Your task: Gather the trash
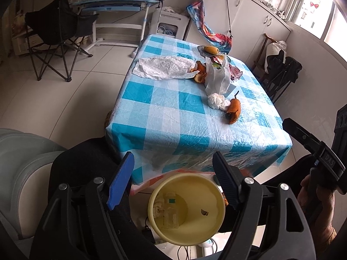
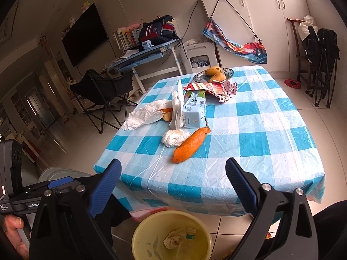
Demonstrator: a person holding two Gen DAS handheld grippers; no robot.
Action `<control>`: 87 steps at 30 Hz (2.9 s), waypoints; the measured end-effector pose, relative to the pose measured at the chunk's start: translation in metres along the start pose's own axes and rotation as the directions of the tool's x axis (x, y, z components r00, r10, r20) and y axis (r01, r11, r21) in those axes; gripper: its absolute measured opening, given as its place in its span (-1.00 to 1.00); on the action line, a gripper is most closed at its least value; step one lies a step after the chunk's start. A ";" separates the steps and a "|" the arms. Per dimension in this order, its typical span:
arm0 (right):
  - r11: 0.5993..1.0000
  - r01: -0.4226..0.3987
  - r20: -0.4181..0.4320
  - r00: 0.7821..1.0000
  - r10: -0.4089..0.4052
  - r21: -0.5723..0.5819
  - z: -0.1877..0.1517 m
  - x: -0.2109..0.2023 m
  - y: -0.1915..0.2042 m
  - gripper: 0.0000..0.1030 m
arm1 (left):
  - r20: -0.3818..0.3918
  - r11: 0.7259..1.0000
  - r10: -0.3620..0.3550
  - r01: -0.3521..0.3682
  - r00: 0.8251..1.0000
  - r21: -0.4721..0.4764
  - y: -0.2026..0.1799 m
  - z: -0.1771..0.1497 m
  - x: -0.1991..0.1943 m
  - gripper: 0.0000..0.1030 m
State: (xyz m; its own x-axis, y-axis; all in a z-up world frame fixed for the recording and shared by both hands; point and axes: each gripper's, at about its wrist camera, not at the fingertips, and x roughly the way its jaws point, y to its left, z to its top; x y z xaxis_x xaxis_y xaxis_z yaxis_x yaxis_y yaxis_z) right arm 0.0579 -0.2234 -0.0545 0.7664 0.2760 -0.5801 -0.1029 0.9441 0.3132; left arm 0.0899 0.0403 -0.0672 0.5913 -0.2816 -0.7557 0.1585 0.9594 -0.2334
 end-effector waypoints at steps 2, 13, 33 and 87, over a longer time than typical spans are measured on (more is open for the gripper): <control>1.000 0.003 0.003 1.000 -0.003 0.001 0.000 -0.001 0.000 0.80 | 0.023 1.000 0.017 -0.018 1.000 0.014 -0.003 0.000 -0.004 0.48; 1.000 0.018 -0.001 1.000 -0.018 -0.015 -0.003 -0.002 0.002 0.80 | 0.071 0.998 0.048 -0.051 0.996 0.034 -0.006 -0.002 -0.017 0.53; 0.999 0.026 -0.056 0.998 -0.024 0.043 0.001 0.017 -0.004 0.80 | 0.059 0.998 0.062 -0.061 0.996 -0.013 0.007 -0.002 -0.008 0.58; 0.951 -0.081 -0.100 0.988 0.115 0.300 0.011 0.083 -0.057 -0.65 | 0.032 0.976 -0.214 0.213 0.976 0.043 0.020 0.157 0.122 -0.95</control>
State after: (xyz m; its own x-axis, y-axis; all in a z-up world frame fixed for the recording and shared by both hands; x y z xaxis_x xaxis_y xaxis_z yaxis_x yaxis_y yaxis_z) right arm 0.1342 -0.2560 -0.1126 0.6823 0.3997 -0.6121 0.0302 0.8212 0.5699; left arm 0.2890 0.0280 -0.0677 0.5685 -0.4797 -0.6683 0.3144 0.8774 -0.3624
